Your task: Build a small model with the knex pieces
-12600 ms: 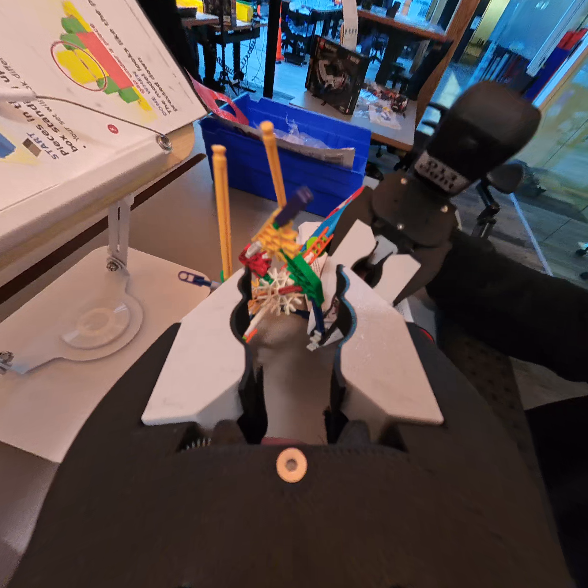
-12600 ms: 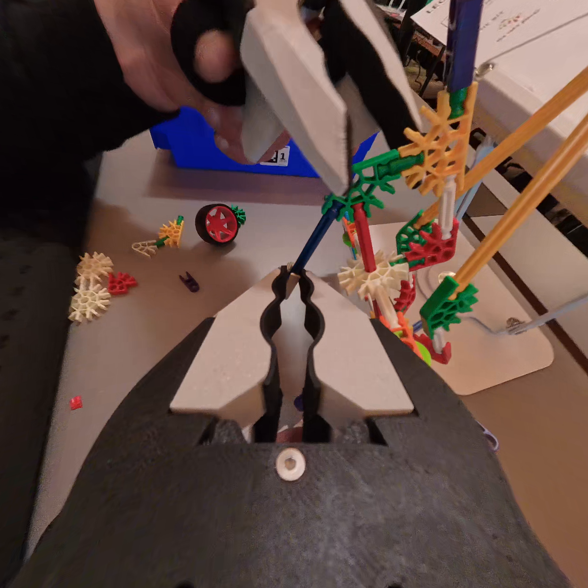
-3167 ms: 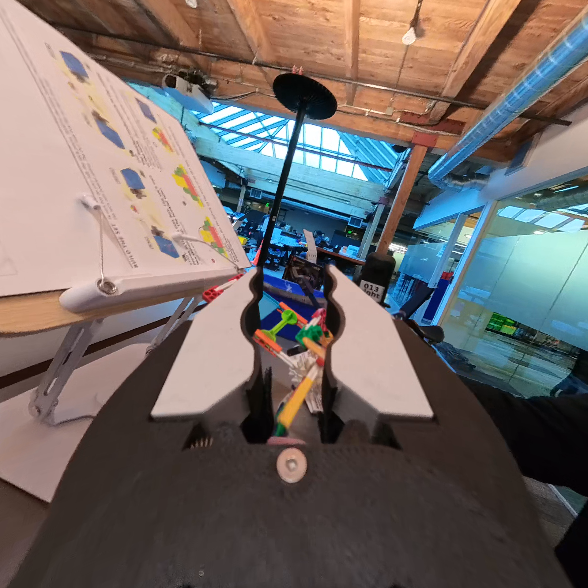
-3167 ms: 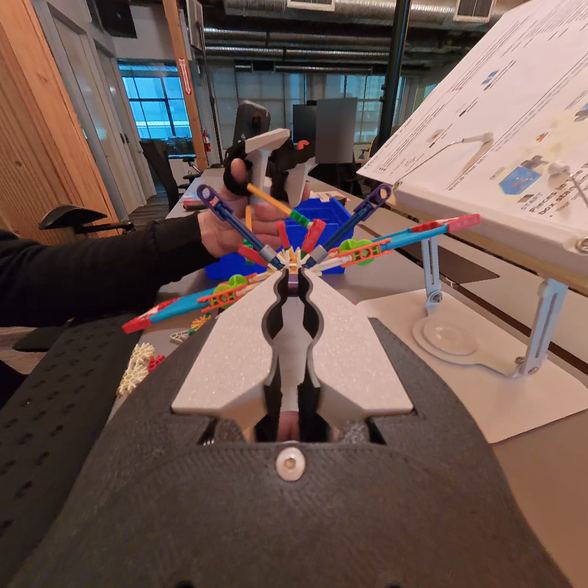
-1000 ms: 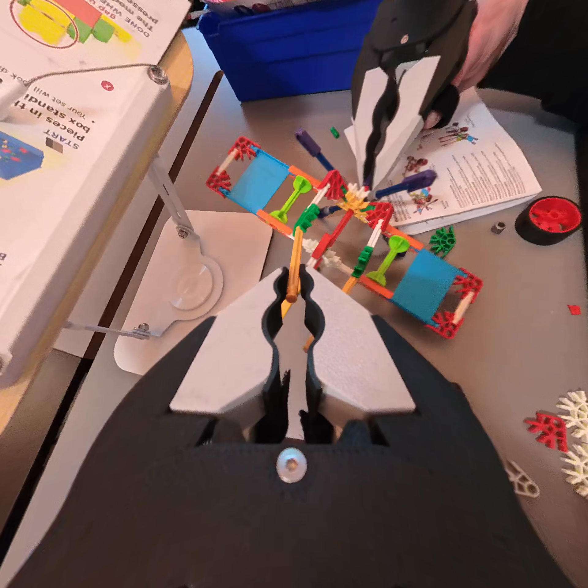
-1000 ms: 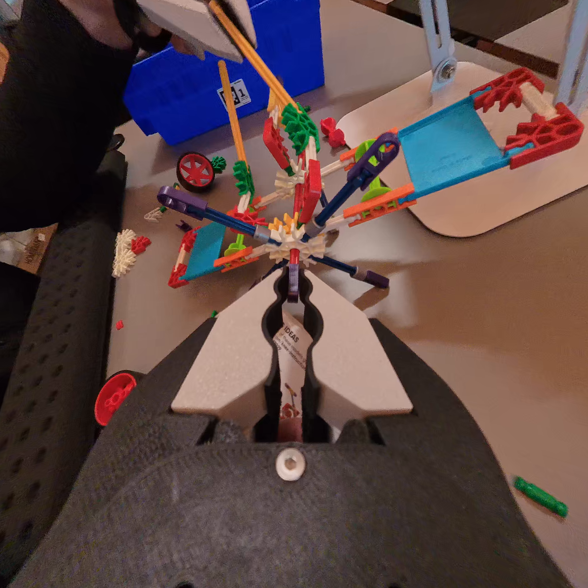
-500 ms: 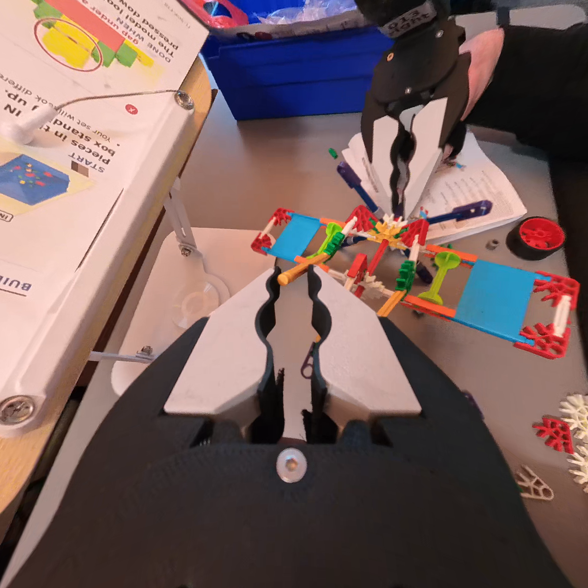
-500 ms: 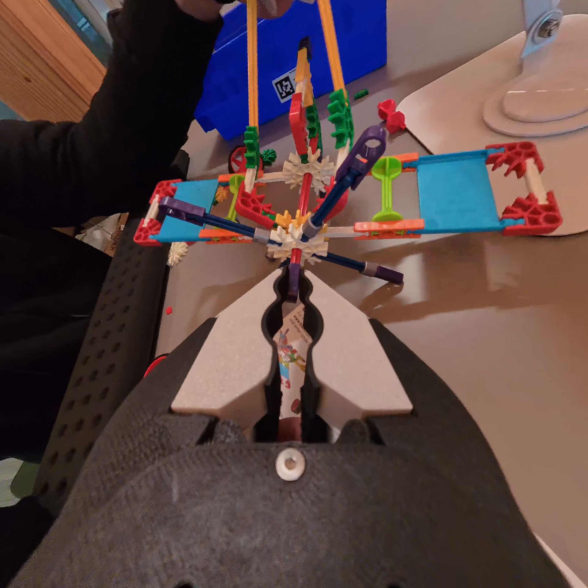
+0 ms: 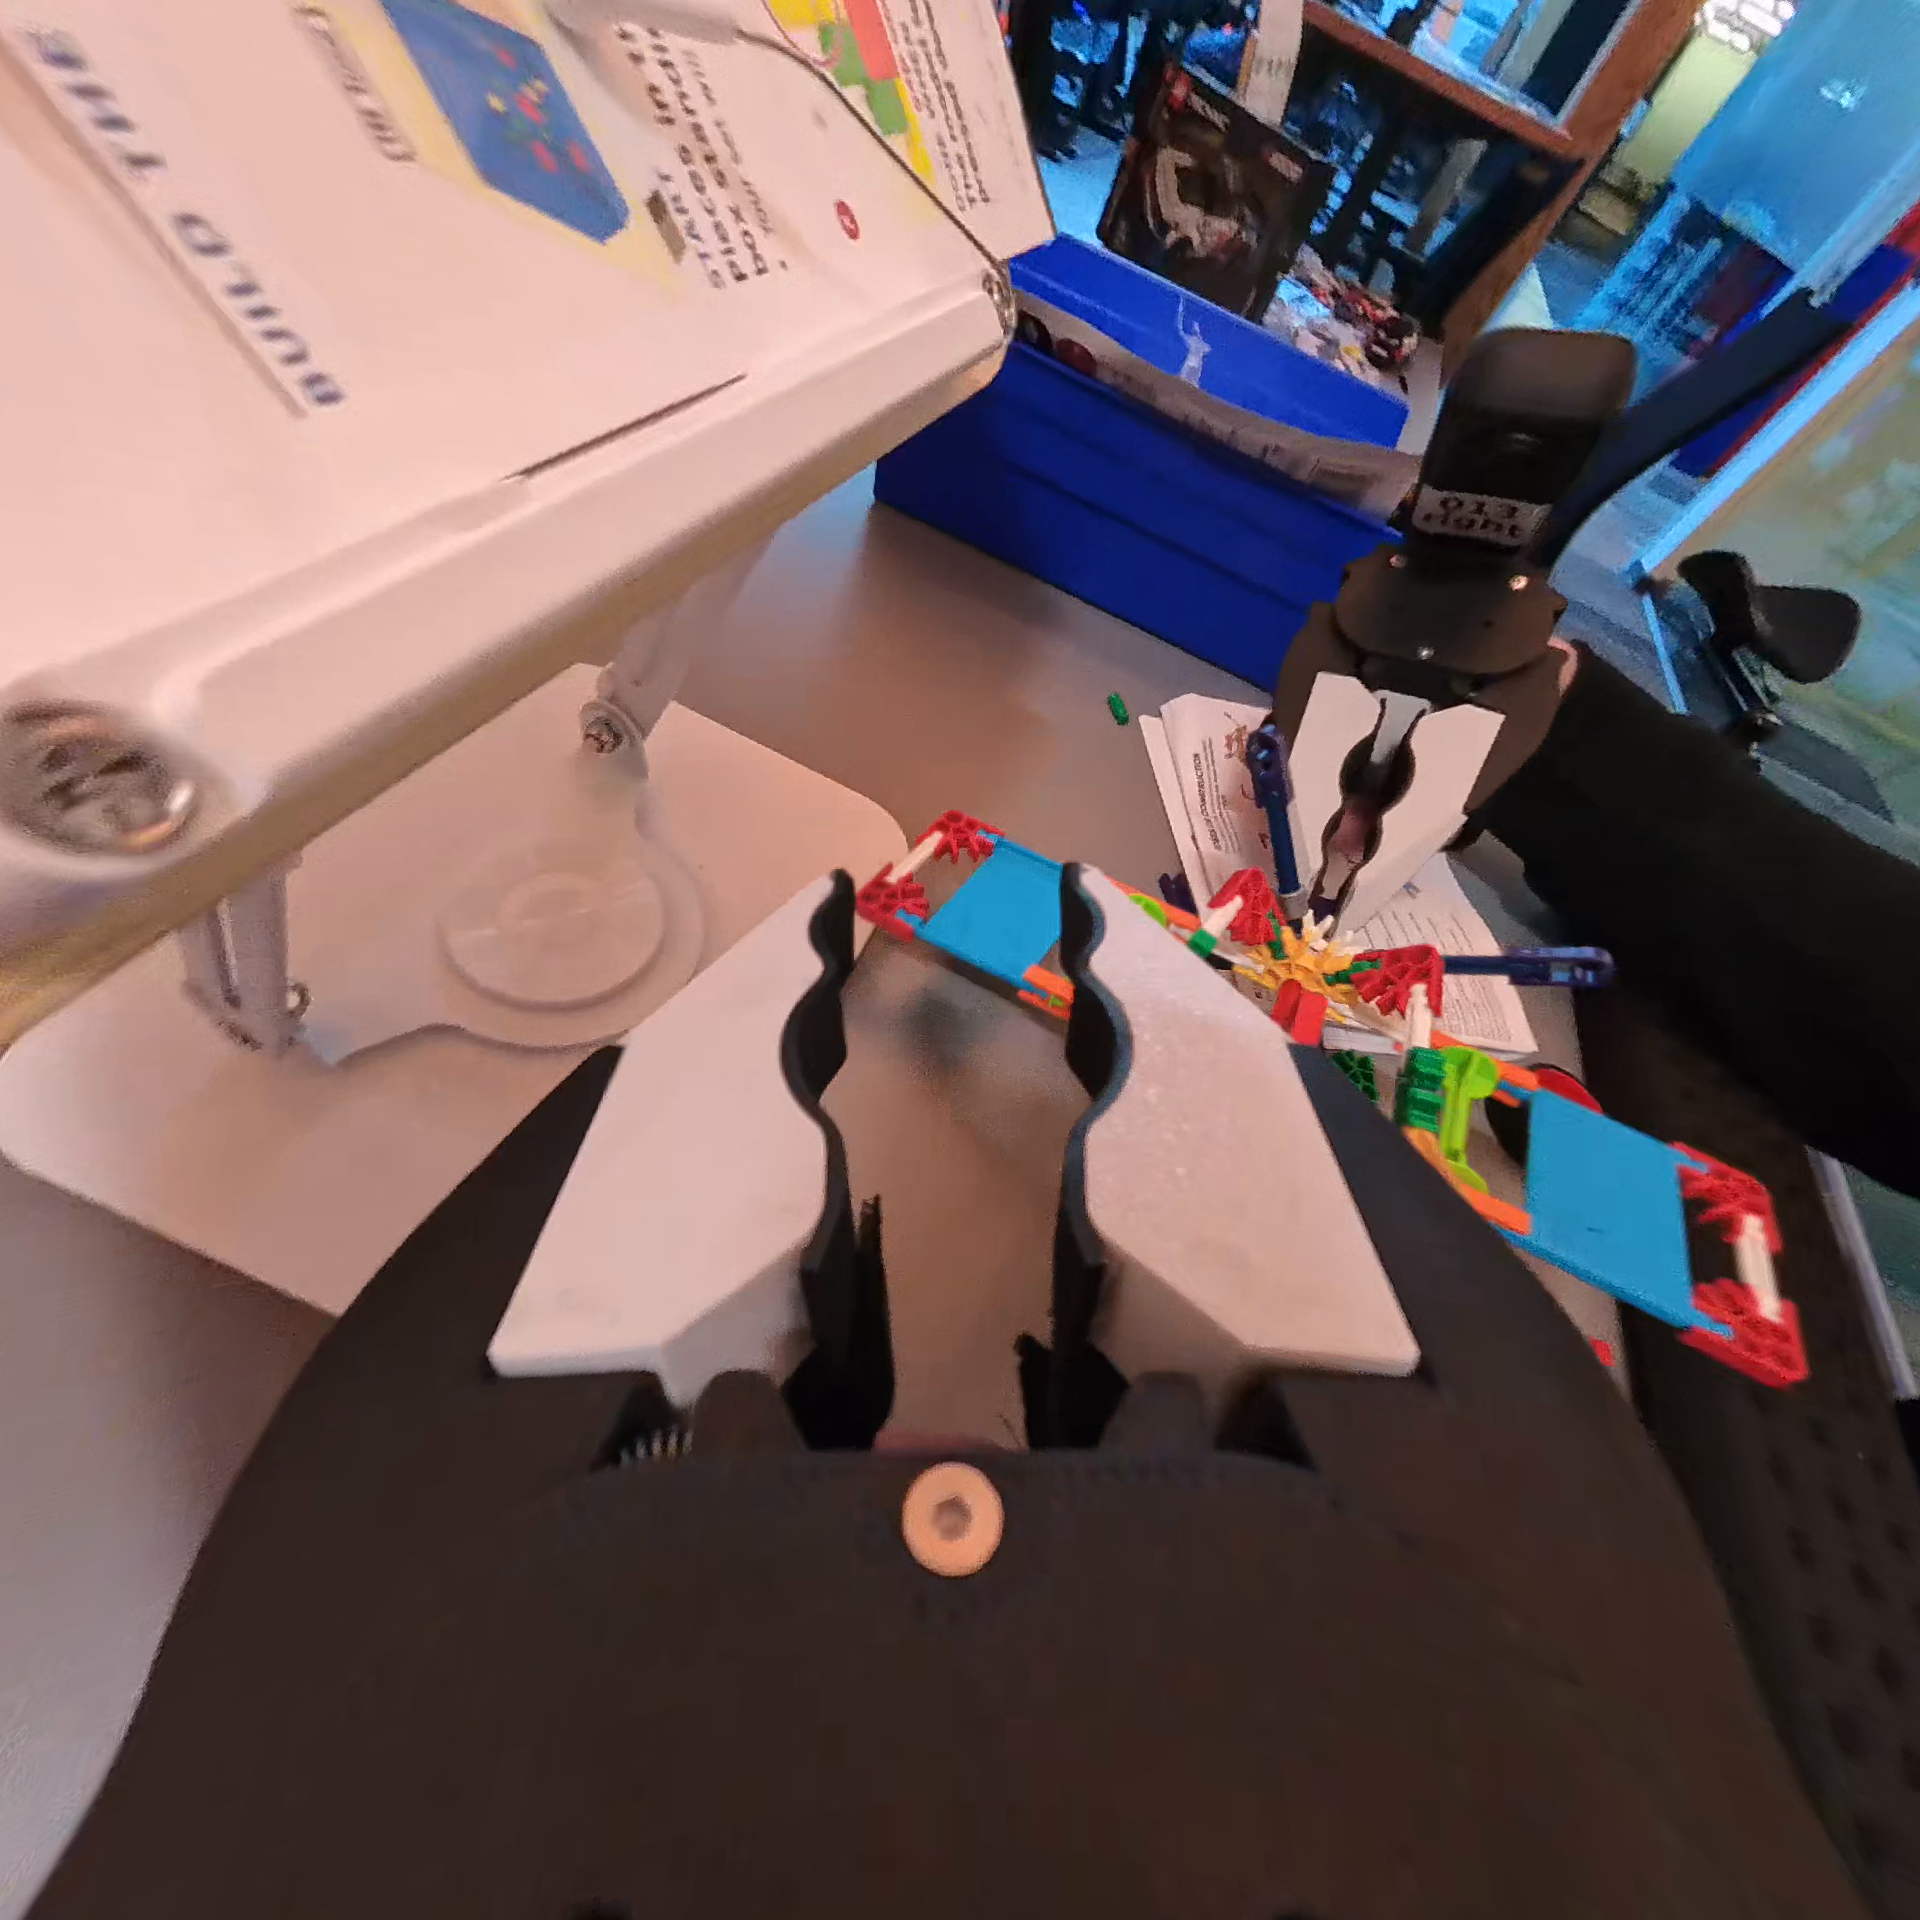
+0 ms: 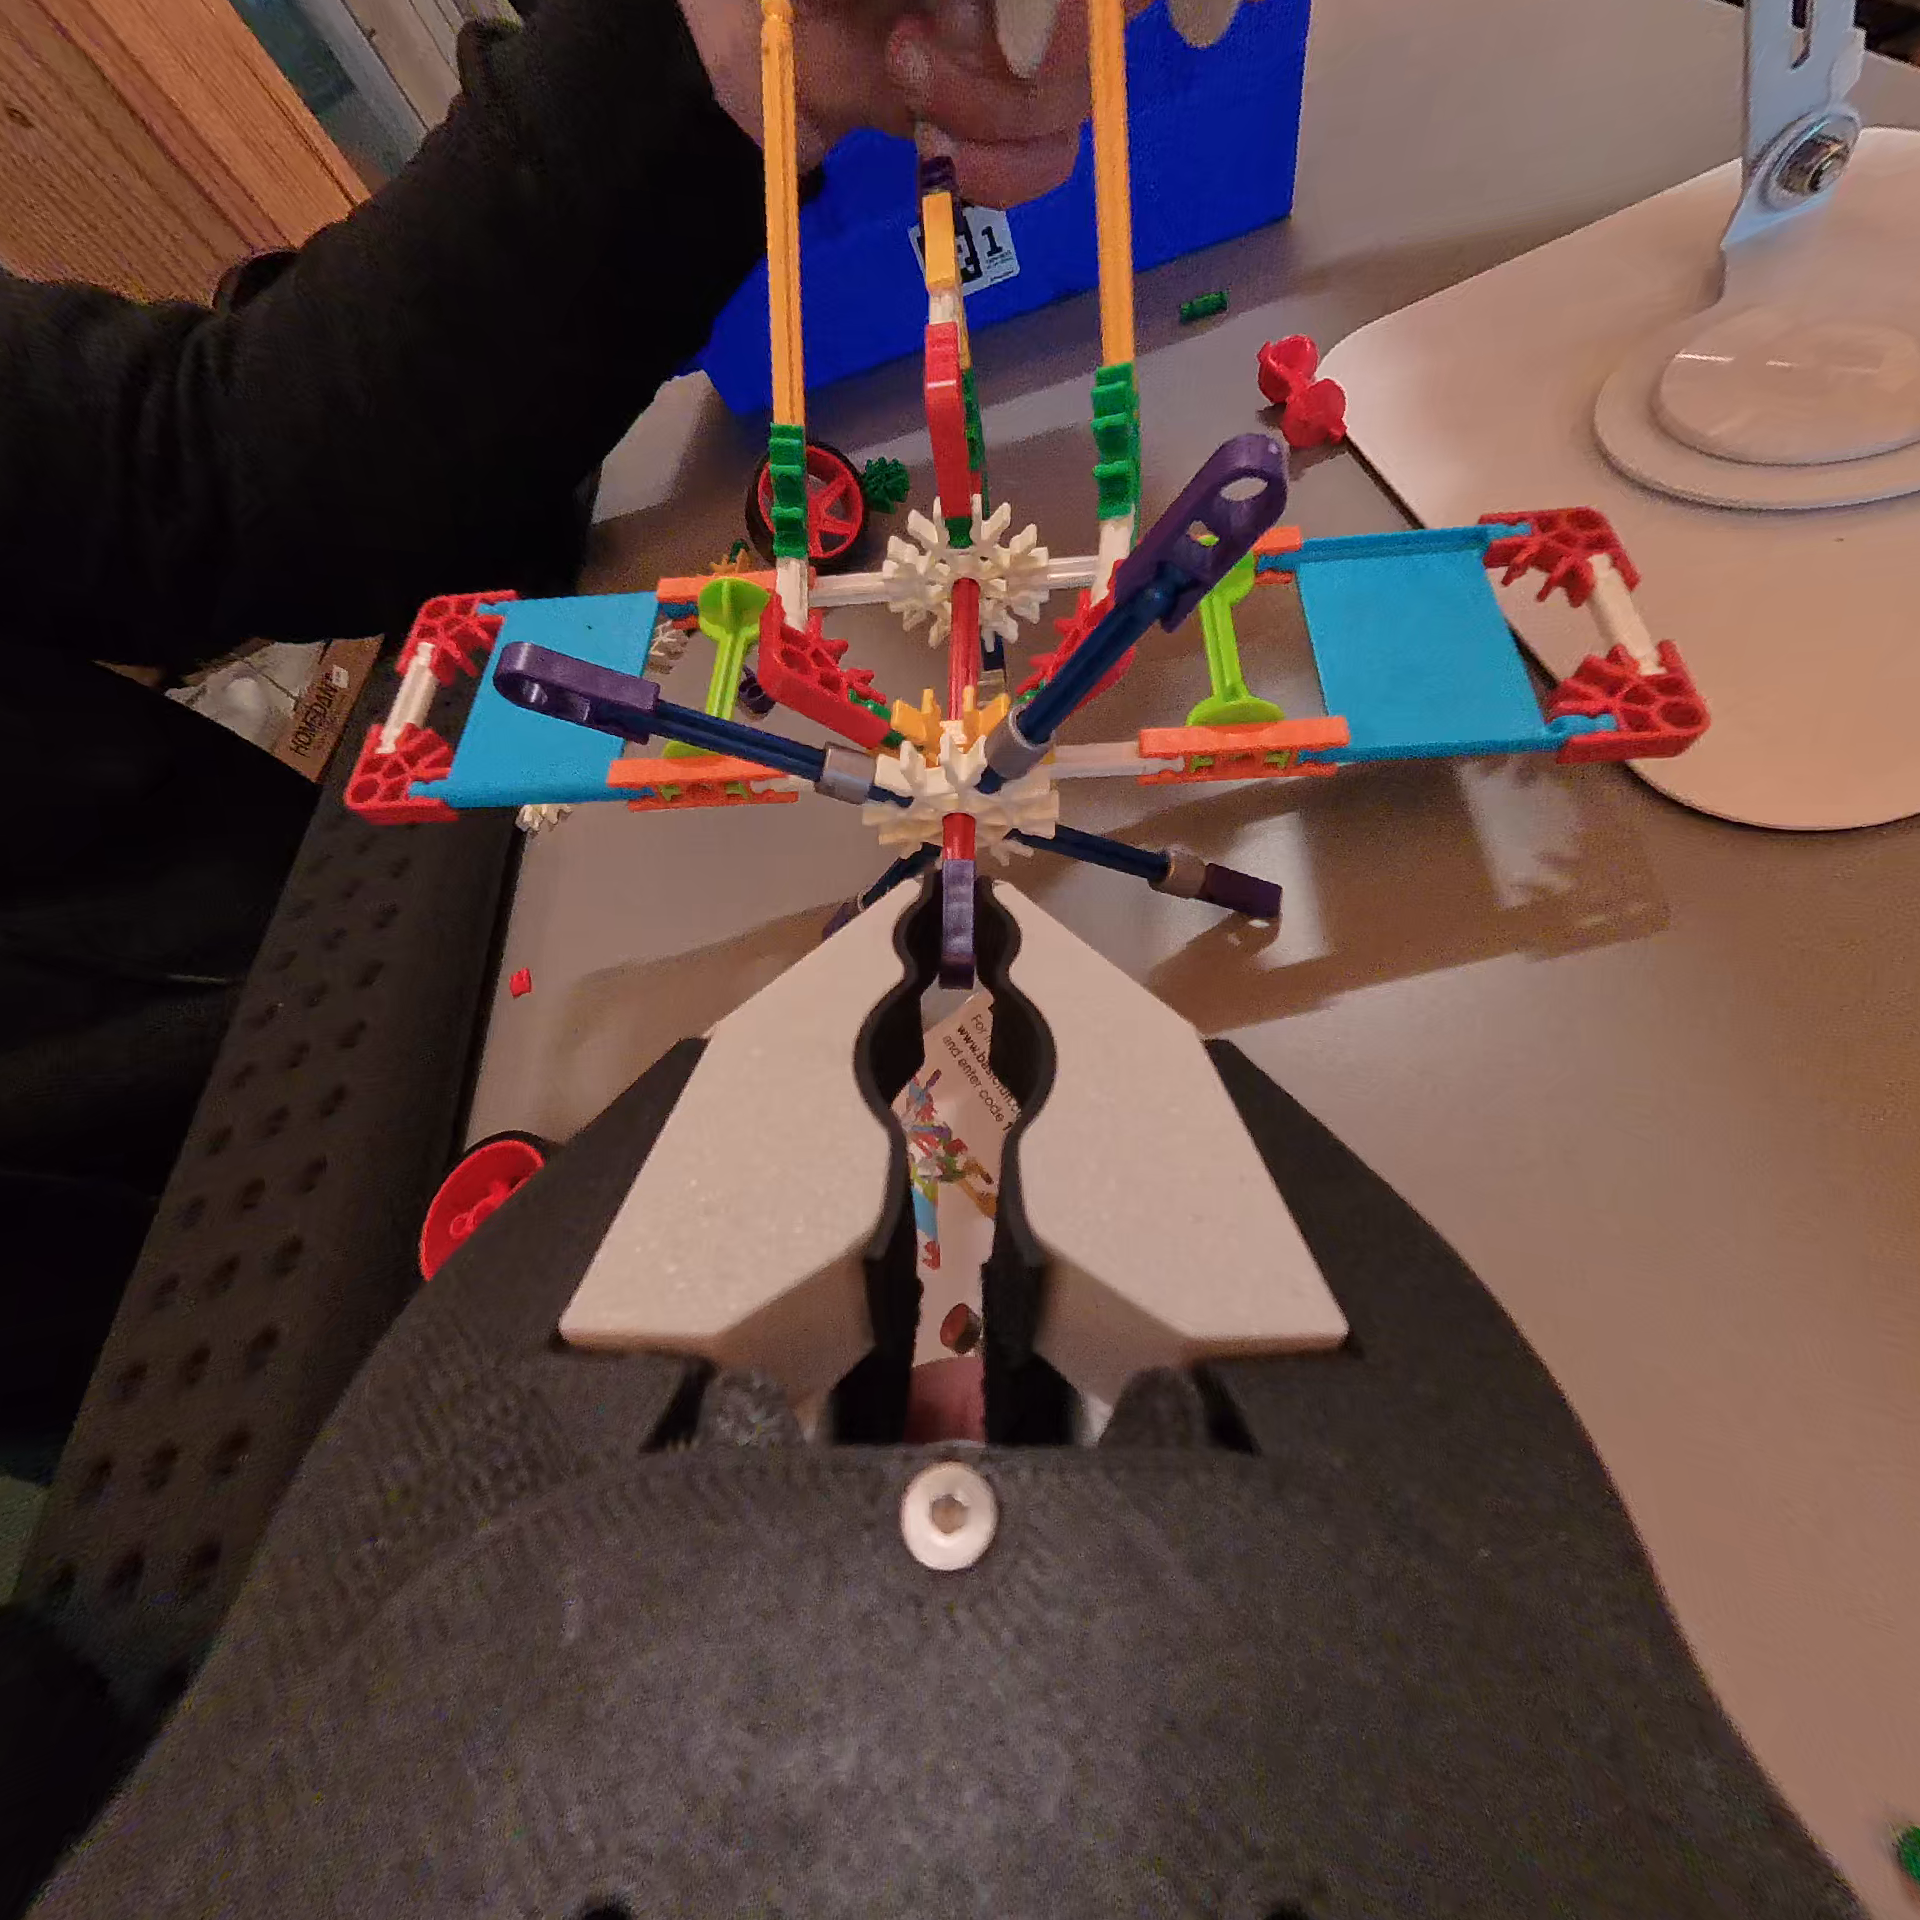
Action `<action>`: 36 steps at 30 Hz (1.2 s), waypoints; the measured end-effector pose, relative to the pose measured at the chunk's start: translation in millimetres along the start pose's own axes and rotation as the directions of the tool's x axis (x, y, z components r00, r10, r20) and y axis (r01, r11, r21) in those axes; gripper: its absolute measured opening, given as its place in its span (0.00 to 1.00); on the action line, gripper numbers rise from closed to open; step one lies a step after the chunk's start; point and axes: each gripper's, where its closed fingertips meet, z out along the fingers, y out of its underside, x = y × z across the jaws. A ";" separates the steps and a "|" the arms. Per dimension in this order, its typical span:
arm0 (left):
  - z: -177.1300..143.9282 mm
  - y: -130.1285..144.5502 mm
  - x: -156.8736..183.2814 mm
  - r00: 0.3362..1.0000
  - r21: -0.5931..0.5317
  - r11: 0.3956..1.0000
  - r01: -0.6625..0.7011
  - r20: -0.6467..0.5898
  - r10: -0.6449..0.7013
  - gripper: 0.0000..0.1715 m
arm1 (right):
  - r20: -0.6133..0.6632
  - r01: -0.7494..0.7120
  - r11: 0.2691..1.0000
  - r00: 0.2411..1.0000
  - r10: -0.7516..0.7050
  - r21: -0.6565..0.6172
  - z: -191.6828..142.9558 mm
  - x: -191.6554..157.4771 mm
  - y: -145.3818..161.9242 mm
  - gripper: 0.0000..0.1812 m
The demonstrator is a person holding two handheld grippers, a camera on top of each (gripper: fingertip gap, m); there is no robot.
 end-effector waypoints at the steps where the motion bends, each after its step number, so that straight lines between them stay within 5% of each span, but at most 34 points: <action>1: -5.5 0.1 3.1 1.000 0.018 1.000 0.011 -0.010 -0.010 0.23 | 0.002 -0.002 1.000 1.000 0.002 0.000 0.0 -0.1 0.0 0.01; 15: -58.4 36.9 25.7 0.983 0.030 0.999 0.013 0.180 -0.018 0.33 | 0.029 -0.002 1.000 1.000 0.002 0.018 -1.7 -2.0 0.4 0.01; 24: -26.6 85.2 45.1 0.989 -0.165 0.980 -0.108 0.085 0.123 0.23 | 0.033 -0.002 1.000 0.999 0.001 0.028 -1.3 -1.9 0.3 0.01; 36: -15.3 61.9 59.5 0.979 0.022 0.979 -0.205 0.022 0.204 0.04 | -0.062 0.002 0.998 0.998 0.002 0.062 -2.6 14.8 -6.3 0.02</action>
